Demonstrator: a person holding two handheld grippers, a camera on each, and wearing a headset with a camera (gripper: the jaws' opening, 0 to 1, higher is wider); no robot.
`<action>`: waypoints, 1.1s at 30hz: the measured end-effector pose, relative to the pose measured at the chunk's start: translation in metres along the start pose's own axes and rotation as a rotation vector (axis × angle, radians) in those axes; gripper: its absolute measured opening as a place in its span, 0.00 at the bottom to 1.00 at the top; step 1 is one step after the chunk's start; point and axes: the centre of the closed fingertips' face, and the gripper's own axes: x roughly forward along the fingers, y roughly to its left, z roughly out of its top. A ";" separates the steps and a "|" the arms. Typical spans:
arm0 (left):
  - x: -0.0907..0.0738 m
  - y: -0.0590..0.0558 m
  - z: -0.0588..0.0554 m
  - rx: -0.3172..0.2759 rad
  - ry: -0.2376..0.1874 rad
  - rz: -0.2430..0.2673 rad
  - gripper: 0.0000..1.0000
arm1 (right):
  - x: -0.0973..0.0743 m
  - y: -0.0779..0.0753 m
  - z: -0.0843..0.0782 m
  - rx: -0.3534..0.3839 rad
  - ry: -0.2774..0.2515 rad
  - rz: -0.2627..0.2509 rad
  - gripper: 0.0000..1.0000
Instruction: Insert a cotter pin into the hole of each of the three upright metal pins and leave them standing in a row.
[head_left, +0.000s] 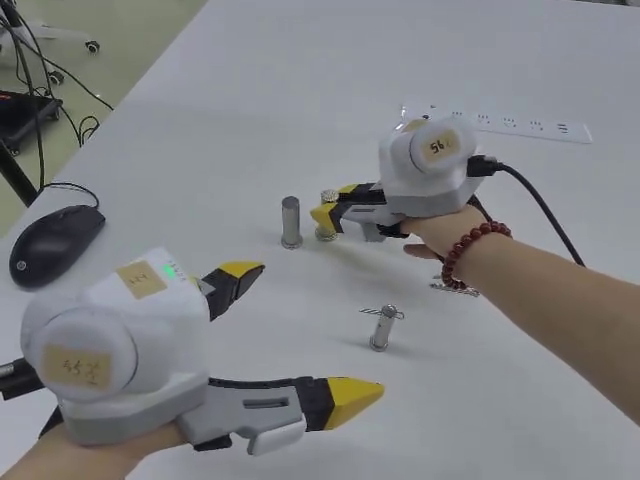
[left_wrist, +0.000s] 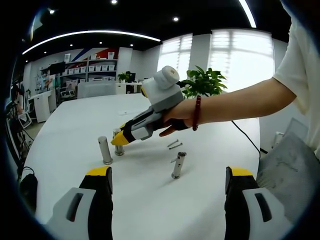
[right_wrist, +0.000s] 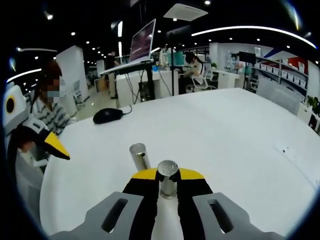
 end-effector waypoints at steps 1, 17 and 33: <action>0.000 0.000 0.000 -0.001 -0.002 0.001 0.94 | -0.001 0.001 0.000 -0.006 0.004 0.002 0.14; -0.004 -0.003 0.005 0.003 -0.010 -0.002 0.94 | -0.023 0.024 0.000 -0.088 0.023 0.086 0.14; -0.009 -0.011 0.010 0.009 -0.018 -0.005 0.92 | -0.049 0.037 -0.012 -0.145 0.034 0.174 0.14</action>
